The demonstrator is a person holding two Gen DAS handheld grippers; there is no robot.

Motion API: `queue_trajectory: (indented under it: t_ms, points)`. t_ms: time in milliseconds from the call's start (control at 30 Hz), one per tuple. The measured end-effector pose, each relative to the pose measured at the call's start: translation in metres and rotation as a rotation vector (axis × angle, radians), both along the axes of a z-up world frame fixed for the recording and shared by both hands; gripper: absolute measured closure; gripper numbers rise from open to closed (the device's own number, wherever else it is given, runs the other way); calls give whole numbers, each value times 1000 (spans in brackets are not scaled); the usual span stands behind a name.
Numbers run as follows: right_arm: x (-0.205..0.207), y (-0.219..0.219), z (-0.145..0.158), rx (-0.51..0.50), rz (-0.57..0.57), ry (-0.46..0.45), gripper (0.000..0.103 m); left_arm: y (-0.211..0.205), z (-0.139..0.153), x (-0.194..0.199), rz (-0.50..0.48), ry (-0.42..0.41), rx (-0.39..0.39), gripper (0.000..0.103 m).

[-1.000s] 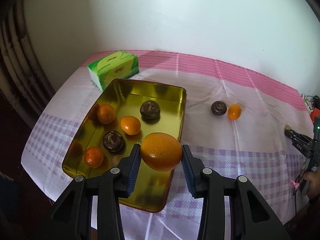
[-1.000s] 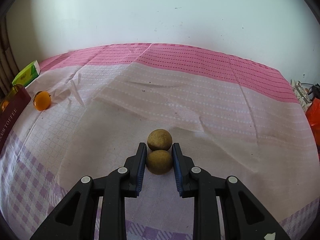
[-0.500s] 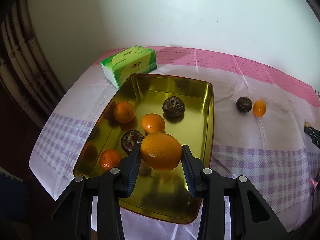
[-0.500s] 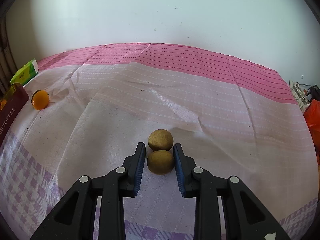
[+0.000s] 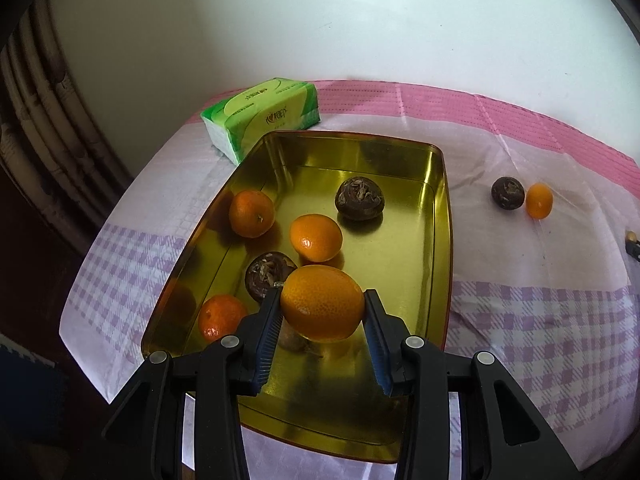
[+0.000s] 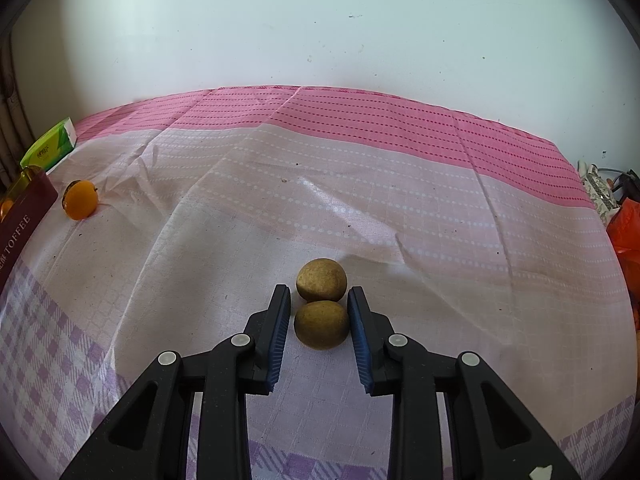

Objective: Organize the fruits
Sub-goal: 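Carry the mandarin into the gold tin and open the left tool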

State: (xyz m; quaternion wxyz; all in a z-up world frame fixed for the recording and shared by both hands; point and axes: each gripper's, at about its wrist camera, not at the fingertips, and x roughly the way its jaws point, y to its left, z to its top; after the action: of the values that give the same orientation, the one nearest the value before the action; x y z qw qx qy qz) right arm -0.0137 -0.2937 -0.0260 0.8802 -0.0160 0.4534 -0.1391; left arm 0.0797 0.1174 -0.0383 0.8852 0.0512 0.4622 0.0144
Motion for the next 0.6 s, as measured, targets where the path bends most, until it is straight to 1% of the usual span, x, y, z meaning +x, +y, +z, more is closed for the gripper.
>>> queue_trajectory:
  t_ms: [233,600]
  points:
    - [0,-1,0,1,0,0,75,2,-7,4,3,9,13,62]
    - [0,-1,0,0,0,0,75,0,-10,4,-2,11,40,61]
